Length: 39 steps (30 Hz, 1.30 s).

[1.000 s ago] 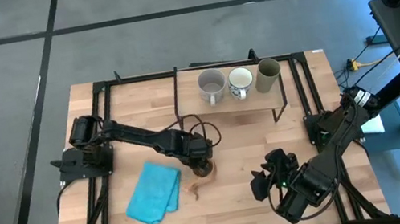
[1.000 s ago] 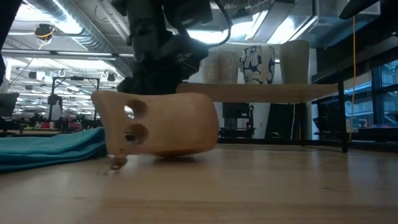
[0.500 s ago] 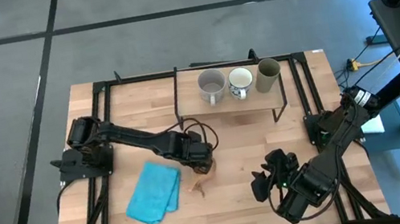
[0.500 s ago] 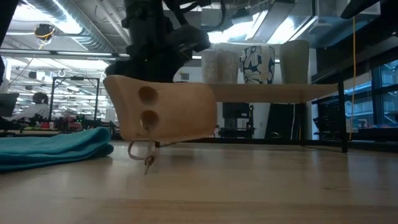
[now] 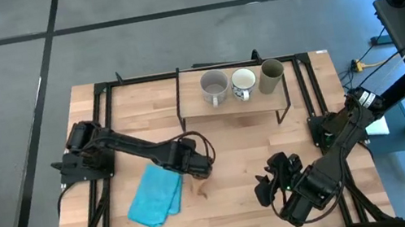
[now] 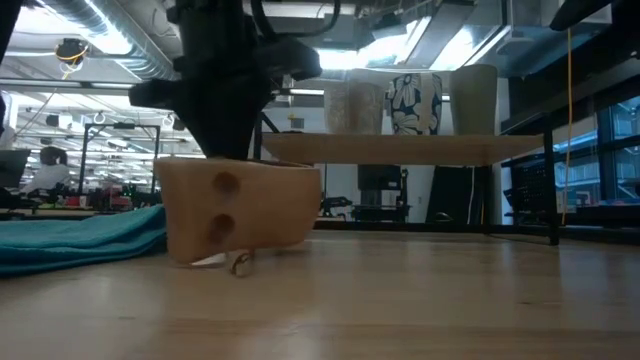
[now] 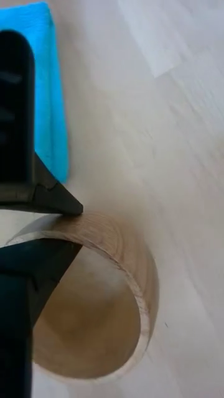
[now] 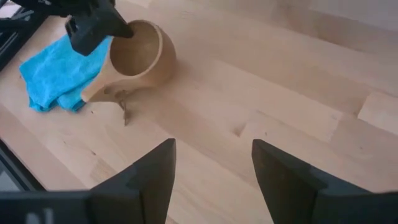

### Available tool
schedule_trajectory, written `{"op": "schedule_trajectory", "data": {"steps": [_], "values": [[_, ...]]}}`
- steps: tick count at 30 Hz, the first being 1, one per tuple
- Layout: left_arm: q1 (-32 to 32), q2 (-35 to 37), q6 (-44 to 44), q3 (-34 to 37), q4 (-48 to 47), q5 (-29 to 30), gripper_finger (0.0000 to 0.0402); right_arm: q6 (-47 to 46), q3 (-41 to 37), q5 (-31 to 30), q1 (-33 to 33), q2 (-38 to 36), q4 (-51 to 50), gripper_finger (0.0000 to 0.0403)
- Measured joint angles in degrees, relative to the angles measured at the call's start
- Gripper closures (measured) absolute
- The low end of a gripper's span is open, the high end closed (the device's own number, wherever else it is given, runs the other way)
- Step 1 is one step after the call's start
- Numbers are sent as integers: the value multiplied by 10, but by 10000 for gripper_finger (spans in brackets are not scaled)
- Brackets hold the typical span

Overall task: Stack small to large cups/mugs on shelf
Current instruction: Put the brown mug on the shelf

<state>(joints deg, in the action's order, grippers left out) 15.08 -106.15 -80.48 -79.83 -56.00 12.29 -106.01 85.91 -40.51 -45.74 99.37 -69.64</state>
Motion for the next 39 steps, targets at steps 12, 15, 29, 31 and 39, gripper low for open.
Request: {"op": "schedule_trajectory", "data": {"steps": [12, 15, 29, 31, 39], "values": [[41, 1, -80, 0, -1, -2, 332, 15, 0, 11, -3, 0, 4, 190], [50, 3, -81, 0, -2, -2, 333, 15, 0, 12, -3, 0, 6, 190], [58, 36, -61, 0, -67, 49, 313, 15, 0, 12, -3, 0, 25, 190], [61, 36, -57, 0, -87, 52, 312, 13, 0, 12, -3, 0, 27, 190], [81, 39, -19, 0, -152, 68, 312, 12, 0, 11, -3, 0, 44, 190]]}}
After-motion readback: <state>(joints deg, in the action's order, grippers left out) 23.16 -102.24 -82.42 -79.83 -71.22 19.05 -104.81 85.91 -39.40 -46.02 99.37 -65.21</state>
